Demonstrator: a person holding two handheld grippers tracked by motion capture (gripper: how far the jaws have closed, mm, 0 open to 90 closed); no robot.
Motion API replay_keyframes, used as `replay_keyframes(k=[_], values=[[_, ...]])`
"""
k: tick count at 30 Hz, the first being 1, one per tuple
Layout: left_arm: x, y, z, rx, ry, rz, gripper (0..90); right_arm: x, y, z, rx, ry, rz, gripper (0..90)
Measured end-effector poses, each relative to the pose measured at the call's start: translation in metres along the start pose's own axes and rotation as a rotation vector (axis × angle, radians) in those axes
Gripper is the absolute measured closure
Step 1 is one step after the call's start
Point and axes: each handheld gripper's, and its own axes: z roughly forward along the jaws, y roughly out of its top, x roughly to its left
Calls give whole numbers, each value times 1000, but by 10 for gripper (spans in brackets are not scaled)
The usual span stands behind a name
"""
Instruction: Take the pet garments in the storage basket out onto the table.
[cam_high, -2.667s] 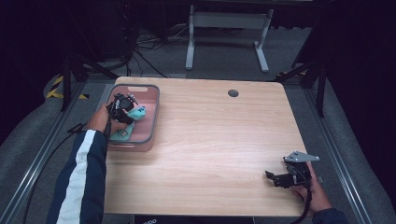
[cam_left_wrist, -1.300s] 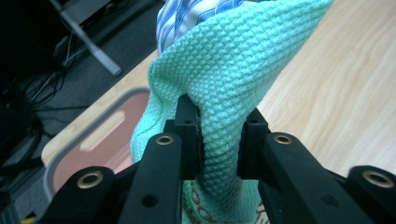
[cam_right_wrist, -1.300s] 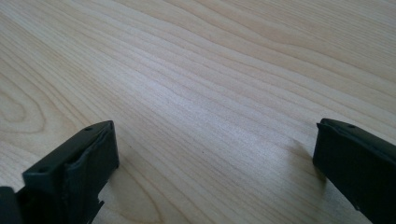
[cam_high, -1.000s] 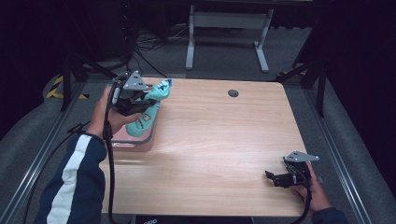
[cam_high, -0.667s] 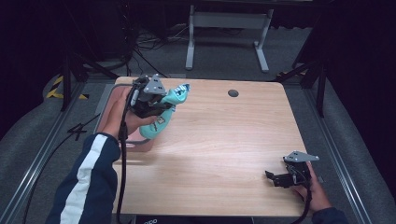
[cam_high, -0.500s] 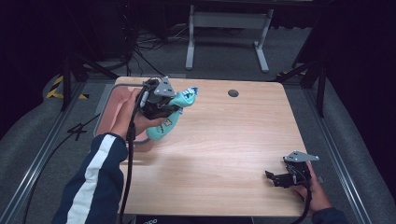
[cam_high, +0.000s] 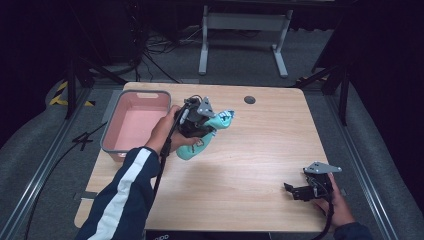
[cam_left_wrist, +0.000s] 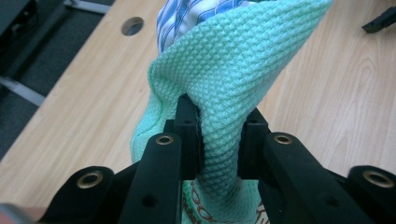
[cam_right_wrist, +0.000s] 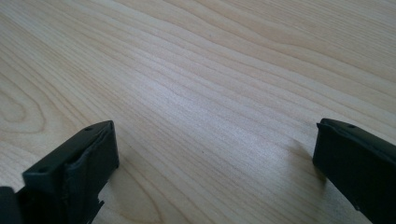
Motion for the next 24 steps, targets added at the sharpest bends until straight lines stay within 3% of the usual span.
replay_keyframes(k=[8, 14, 16, 24], values=[[-10, 3, 38, 40, -56, 1, 753, 0, 0, 0, -1, 0, 4, 5], [-17, 1, 62, 72, -71, 5, 751, 0, 0, 0, 0, 0, 0, 5], [-22, 0, 75, 108, -76, 19, 750, 0, 0, 0, 0, 0, 0, 5], [-29, -4, 97, 142, -101, 15, 735, 0, 0, 0, 0, 0, 0, 5]])
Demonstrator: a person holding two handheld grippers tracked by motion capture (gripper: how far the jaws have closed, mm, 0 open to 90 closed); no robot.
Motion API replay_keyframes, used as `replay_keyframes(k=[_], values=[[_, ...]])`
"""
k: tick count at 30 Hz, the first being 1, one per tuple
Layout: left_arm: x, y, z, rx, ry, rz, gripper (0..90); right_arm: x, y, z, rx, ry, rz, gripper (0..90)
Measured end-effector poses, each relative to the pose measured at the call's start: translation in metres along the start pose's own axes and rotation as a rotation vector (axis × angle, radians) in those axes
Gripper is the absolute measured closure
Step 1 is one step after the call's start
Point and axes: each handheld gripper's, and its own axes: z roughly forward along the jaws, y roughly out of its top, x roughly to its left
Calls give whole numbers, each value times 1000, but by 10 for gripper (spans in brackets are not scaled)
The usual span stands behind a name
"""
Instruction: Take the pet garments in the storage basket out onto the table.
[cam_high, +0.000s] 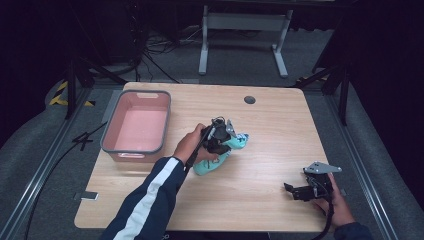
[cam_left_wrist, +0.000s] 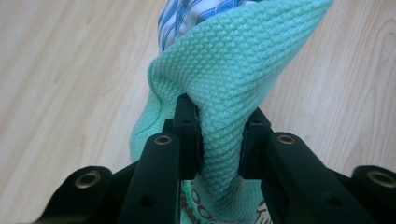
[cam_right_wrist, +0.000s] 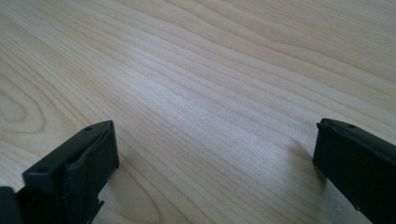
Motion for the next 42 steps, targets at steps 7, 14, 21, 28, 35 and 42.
replay_keyframes(k=[7, 14, 21, 28, 35, 42], values=[[-4, -6, 17, 7, -42, -24, 660, 0, 0, 0, -1, 0, 2, 5], [-9, -5, 23, 13, -46, -23, 570, 0, 0, 0, -2, 1, 4, 6], [-12, -7, 17, -25, -38, -18, 462, 0, 0, 0, -3, 4, 0, 6], [-11, -11, 10, -39, -2, -28, 409, 0, 0, 0, -2, 4, 1, 6], [-13, -19, 2, -74, 5, -20, 331, 0, 0, 0, -2, 4, 1, 6], [-14, -24, -8, -60, 23, -18, 256, 0, 0, 0, -3, 3, 0, 6]])
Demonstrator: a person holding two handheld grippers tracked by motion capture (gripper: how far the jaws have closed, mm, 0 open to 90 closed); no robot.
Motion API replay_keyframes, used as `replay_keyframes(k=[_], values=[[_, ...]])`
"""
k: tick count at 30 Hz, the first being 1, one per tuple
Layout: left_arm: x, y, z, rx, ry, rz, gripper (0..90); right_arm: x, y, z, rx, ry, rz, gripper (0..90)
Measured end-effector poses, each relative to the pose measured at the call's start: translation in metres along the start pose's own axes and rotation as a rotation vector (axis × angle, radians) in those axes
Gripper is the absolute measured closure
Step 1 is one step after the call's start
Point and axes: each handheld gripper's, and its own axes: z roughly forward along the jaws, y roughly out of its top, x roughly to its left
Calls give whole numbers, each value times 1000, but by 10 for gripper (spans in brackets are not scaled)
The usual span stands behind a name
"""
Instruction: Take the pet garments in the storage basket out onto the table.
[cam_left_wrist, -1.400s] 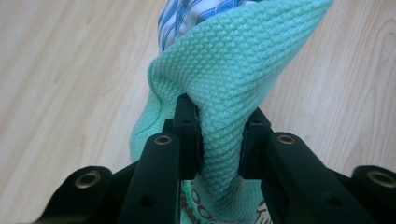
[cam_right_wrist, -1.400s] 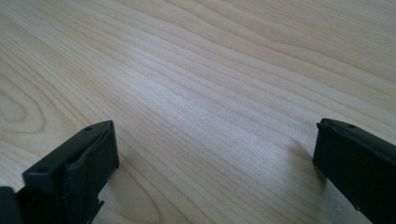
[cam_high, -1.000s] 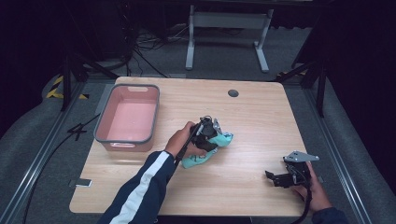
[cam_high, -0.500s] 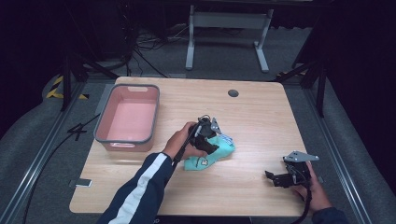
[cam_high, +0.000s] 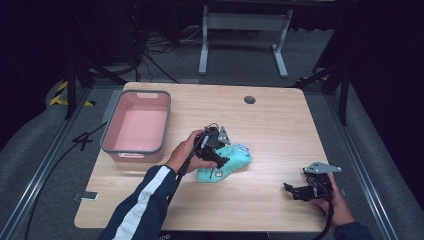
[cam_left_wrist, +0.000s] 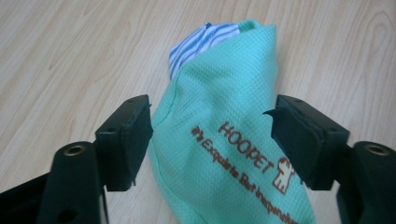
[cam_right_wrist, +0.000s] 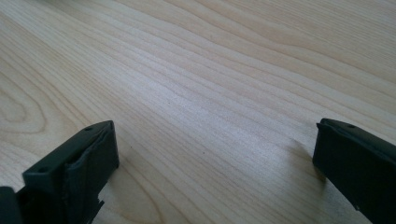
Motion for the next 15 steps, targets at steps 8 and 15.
replay_keyframes(k=[8, 15], values=[[-3, -8, -11, 5, 2, 15, 244, 0, 0, 0, -1, 2, -2, 6], [-10, -13, -18, 12, 6, 42, 247, 0, 0, 0, 0, 2, -2, 5]])
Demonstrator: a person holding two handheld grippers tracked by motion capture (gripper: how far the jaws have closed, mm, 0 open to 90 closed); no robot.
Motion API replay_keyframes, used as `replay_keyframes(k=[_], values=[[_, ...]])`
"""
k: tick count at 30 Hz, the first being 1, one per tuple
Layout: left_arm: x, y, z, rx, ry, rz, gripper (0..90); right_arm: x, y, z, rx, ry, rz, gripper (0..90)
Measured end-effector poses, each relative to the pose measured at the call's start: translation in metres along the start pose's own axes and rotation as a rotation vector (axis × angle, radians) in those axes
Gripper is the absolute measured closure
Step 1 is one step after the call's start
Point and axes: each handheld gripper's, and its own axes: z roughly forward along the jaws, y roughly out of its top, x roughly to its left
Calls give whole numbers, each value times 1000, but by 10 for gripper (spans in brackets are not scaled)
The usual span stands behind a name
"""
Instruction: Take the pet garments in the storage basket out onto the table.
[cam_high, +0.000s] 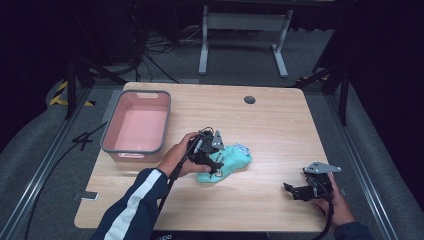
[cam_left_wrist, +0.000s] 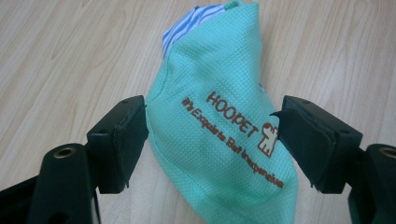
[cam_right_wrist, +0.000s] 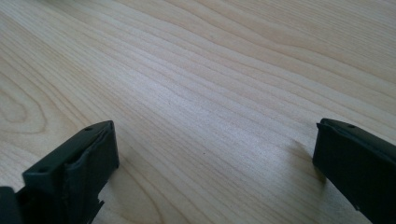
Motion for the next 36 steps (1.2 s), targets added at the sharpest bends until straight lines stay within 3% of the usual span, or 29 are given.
replay_keyframes(k=[9, 17, 36], values=[[-4, -13, -9, 16, 18, 9, 249, 0, 0, 0, 0, 0, 0, 6], [-9, -35, -21, 32, 26, 16, 248, 0, 0, 0, 0, 0, 0, 6], [-21, -80, -25, 90, 30, 36, 244, 0, 0, 0, 0, 0, 0, 5]])
